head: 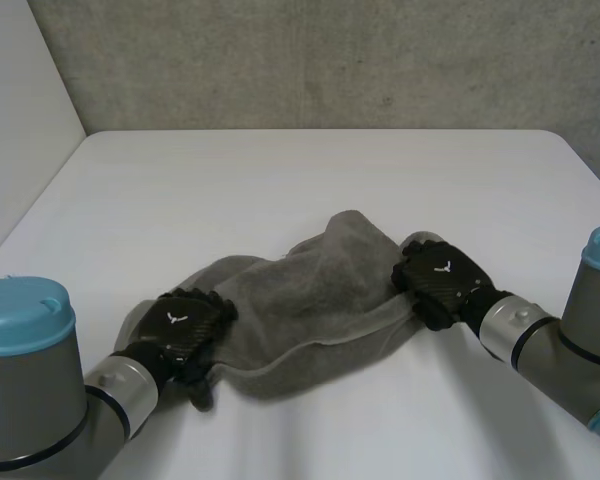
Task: Fold the towel.
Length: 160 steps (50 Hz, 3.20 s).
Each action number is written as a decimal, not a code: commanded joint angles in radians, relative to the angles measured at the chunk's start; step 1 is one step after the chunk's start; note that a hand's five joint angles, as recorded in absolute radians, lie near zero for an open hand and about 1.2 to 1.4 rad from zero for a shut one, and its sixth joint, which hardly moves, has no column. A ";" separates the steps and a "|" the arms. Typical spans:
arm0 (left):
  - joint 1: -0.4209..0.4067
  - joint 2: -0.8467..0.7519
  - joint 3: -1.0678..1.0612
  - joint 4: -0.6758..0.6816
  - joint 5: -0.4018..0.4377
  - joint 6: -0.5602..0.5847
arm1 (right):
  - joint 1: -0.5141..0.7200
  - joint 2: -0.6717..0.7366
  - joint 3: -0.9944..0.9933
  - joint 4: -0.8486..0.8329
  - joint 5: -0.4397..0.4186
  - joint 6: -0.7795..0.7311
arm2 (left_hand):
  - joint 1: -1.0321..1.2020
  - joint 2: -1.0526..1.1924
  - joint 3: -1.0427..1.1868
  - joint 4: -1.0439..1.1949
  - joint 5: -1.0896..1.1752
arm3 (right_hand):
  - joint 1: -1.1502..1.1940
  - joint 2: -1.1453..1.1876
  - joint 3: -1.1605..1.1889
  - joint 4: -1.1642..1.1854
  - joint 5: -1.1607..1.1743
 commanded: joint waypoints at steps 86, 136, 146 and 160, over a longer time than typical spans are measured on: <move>0.023 -0.109 0.900 -0.013 0.022 0.047 | 0.062 -0.192 -0.766 0.136 0.076 0.315 | 1.118 1.126 -0.051 -0.059 1.155 | 0.154 0.188 -0.043 -0.076 0.160; 0.017 -0.233 0.161 0.325 -0.063 0.234 | -0.113 -0.288 0.101 0.159 -0.098 0.090 | 0.578 0.586 -0.051 -0.059 0.615 | 0.154 0.188 -0.043 -0.076 0.160; 0.011 -0.233 0.187 0.394 -0.131 0.227 | -0.119 -0.287 0.101 0.182 -0.101 0.093 | 0.217 0.225 -0.051 -0.059 0.254 | 0.154 0.188 -0.043 -0.076 0.160; -0.032 -0.124 0.128 0.256 -0.111 0.217 | -0.130 -0.231 0.087 0.154 -0.091 0.189 | 0.220 0.228 -0.051 -0.059 0.257 | 0.154 0.188 -0.043 -0.076 0.160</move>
